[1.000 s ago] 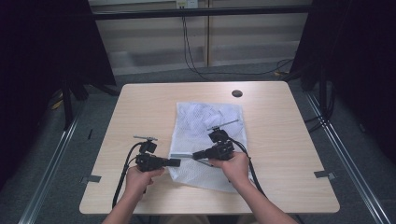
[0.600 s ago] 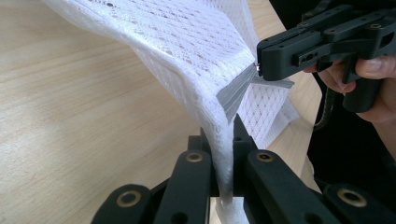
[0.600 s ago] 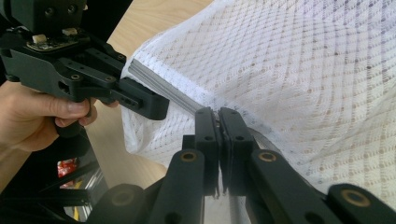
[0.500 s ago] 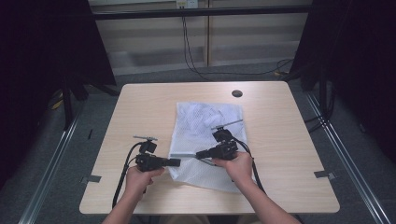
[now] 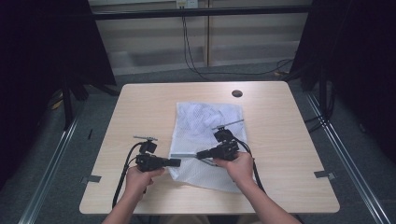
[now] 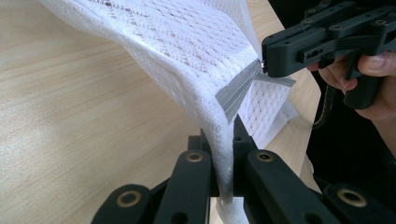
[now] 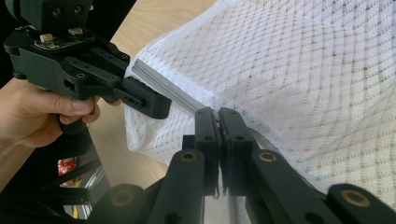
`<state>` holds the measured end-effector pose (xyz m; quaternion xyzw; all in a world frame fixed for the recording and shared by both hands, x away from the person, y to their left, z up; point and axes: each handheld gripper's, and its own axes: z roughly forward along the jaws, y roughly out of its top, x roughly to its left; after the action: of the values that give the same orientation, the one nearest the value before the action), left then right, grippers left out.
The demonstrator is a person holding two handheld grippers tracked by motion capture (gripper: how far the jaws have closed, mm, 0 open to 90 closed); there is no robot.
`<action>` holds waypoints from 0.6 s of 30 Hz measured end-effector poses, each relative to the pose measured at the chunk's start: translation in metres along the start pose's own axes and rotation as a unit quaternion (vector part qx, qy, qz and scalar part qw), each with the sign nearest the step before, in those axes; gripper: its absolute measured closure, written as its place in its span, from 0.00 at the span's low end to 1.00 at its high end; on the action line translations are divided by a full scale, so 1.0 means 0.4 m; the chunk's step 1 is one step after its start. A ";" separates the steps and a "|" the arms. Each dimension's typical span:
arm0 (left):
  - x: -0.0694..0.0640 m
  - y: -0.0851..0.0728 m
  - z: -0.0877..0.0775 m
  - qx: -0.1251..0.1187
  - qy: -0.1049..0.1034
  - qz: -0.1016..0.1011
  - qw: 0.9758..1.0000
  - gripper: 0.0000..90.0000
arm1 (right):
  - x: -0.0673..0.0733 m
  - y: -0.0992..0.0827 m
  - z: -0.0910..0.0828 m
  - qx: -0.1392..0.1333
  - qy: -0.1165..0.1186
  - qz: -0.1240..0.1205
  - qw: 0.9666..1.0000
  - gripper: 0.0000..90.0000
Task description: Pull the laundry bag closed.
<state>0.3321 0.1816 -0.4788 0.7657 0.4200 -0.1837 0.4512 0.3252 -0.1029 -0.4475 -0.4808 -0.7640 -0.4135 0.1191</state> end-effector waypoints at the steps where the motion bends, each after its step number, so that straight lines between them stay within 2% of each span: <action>1: 0.002 0.001 -0.002 0.001 -0.002 0.001 1.000 1.00 | -0.001 -0.001 -0.001 0.000 -0.007 0.000 1.000 0.97; 9: 0.001 0.001 -0.001 0.000 -0.003 -0.005 1.000 1.00 | -0.013 -0.005 -0.012 0.001 -0.008 0.003 1.000 0.97; 18: 0.003 0.001 -0.004 0.002 -0.004 -0.002 1.000 1.00 | -0.026 -0.009 -0.024 -0.001 -0.011 0.008 1.000 0.97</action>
<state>0.3330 0.1832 -0.4786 0.7649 0.4197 -0.1882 0.4511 0.3254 -0.1175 -0.4493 -0.4914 -0.7609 -0.4081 0.1140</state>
